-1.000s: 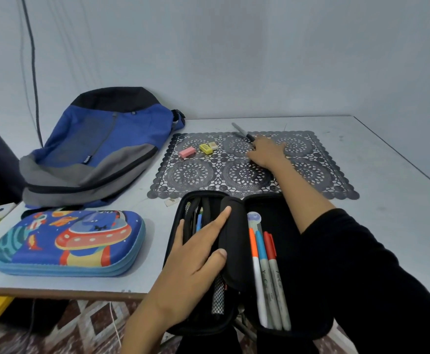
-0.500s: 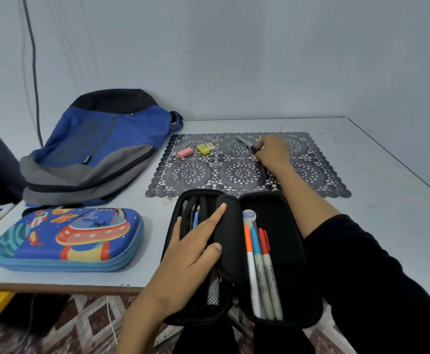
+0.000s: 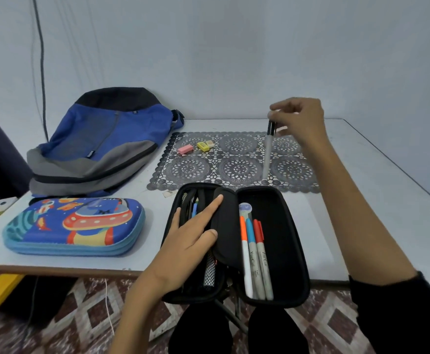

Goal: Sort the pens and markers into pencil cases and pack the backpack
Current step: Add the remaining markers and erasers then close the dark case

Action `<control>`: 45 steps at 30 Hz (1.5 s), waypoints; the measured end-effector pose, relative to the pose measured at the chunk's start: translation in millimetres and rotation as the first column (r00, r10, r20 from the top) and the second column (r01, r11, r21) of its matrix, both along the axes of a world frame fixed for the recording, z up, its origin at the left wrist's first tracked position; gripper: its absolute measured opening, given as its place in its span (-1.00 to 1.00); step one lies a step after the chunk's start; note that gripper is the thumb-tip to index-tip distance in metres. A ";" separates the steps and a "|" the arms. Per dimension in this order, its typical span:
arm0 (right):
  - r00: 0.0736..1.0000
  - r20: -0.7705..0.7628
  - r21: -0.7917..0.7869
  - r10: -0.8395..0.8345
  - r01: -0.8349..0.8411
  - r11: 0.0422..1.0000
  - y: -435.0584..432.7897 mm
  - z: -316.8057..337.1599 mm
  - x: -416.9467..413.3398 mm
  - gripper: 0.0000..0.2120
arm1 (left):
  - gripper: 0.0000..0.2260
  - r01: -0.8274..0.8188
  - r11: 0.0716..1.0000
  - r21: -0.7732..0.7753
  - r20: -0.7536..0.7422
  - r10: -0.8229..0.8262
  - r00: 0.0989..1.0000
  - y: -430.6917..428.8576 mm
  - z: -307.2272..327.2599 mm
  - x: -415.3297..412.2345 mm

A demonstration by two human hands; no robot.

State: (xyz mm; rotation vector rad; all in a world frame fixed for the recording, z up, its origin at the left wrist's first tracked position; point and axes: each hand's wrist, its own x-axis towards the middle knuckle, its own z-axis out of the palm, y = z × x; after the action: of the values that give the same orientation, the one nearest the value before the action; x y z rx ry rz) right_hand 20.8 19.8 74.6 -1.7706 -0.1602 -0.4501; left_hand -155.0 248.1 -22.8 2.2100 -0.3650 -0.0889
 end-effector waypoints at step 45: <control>0.988 -0.043 -0.991 0.148 -0.061 0.118 156.1 -74.4 80.8 -0.54 | -0.44 0.015 0.998 0.056 -0.005 -0.014 1.000 -7.6 4.2 -3.0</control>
State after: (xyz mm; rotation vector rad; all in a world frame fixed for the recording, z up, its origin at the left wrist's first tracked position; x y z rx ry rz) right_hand 101.6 175.9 0.2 -3.1057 -0.8195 -0.2654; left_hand -158.0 240.5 -18.7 2.2624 -0.3800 -0.1135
